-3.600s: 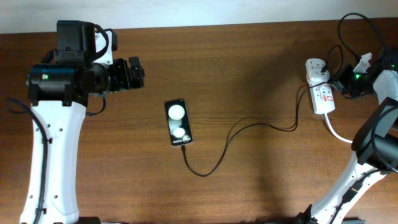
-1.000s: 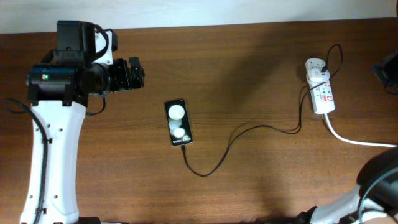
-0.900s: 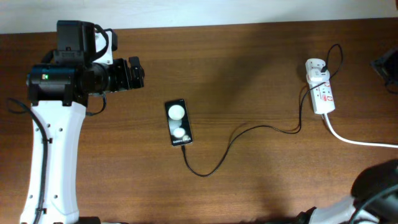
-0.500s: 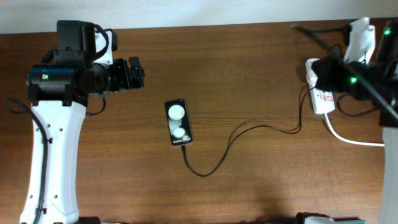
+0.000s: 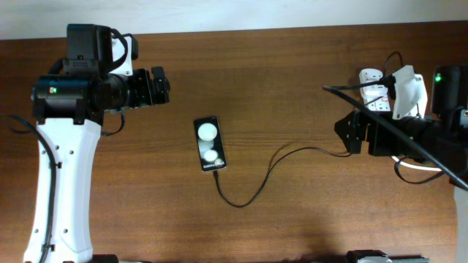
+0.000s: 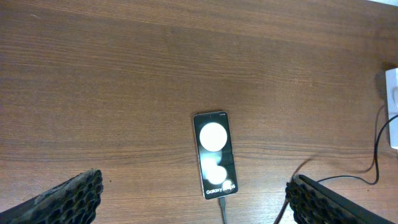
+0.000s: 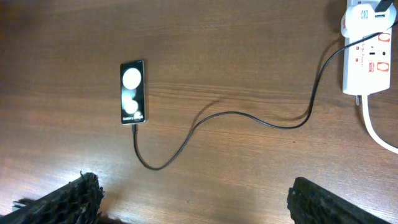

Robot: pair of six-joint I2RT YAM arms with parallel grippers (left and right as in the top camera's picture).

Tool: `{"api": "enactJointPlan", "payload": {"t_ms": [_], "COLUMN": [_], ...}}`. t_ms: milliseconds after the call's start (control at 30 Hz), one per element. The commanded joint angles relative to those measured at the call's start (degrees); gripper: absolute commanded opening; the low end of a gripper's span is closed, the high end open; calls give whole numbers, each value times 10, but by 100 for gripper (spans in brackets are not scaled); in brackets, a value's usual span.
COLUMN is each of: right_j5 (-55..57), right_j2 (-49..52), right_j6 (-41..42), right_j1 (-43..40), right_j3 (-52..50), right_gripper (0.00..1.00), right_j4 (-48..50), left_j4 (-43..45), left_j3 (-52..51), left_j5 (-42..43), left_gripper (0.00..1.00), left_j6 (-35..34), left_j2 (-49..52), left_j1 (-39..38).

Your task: Plug charger to phone and switch on socket

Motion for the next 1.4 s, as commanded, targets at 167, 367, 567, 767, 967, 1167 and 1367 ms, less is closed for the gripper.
{"api": "enactJointPlan", "payload": {"t_ms": [167, 367, 567, 767, 967, 1167, 1367], "right_j5": [5, 5, 31, 68, 101, 99, 99], "right_j2": [10, 1, -100, -315, -531, -661, -720], "right_j6": [-5, -73, -83, -84, -84, -83, -84], "right_j1": [4, 4, 30, 33, 33, 33, 33], "right_j3": [6, 5, -55, -339, -627, -848, -952], "right_gripper": [99, 99, 99, 98, 99, 99, 99], "right_j4": [-18, -24, 65, 303, 533, 780, 871], "left_j4": [-1, -1, -1, -1, -1, -1, -1], "left_j3": [5, 5, 5, 5, 5, 5, 5], "left_j5": [-4, -4, -4, -4, -4, -4, -4], "left_gripper": [99, 99, 99, 99, 99, 99, 99], "left_j6": [5, 5, 5, 5, 5, 5, 5], "left_j2": [-4, -4, -4, -4, -4, -4, -4], "left_j1": [2, 2, 2, 2, 2, 2, 2]}}
